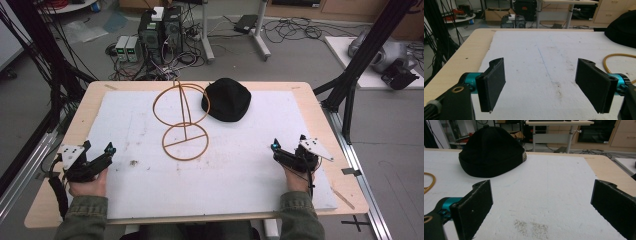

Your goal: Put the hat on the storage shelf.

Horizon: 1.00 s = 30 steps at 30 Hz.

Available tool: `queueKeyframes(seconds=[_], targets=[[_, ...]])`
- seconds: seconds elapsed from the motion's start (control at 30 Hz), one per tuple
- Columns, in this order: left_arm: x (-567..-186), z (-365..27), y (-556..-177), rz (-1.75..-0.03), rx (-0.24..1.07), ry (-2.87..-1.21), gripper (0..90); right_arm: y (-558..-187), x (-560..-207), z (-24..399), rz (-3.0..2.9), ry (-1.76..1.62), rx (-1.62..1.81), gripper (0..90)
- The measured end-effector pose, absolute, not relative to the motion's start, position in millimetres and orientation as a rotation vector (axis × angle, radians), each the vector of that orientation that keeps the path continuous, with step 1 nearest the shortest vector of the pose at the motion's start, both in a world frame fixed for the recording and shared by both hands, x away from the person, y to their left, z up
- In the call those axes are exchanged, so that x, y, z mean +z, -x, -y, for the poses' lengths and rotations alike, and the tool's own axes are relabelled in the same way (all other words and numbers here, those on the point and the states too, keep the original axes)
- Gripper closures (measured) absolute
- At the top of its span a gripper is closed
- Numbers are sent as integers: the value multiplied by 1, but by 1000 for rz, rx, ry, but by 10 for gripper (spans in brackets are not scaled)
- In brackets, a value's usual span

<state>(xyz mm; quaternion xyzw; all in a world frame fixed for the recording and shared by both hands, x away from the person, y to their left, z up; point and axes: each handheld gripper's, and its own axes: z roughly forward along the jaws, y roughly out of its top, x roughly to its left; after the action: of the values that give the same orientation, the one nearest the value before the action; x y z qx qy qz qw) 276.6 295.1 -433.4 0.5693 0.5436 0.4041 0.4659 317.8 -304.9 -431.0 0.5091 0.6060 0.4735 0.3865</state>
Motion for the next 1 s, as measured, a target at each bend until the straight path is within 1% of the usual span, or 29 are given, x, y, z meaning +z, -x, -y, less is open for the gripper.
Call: queueKeyframes(seconds=[0.47,0.7,0.83,1.0], targets=[[-434,-294,-278,-1333,980,-1401,242,-324,-427,295,-1568,-1259,1228,30],[-435,-293,-278,-1332,974,-1411,242,-335,-422,289,-1602,-1246,1239,30],[-435,-292,-279,-1328,968,-1413,242,-342,-418,289,-1638,-1243,1257,45],[-434,-290,-280,-1327,963,-1416,242,-358,-412,289,-1694,-1261,1291,45]])
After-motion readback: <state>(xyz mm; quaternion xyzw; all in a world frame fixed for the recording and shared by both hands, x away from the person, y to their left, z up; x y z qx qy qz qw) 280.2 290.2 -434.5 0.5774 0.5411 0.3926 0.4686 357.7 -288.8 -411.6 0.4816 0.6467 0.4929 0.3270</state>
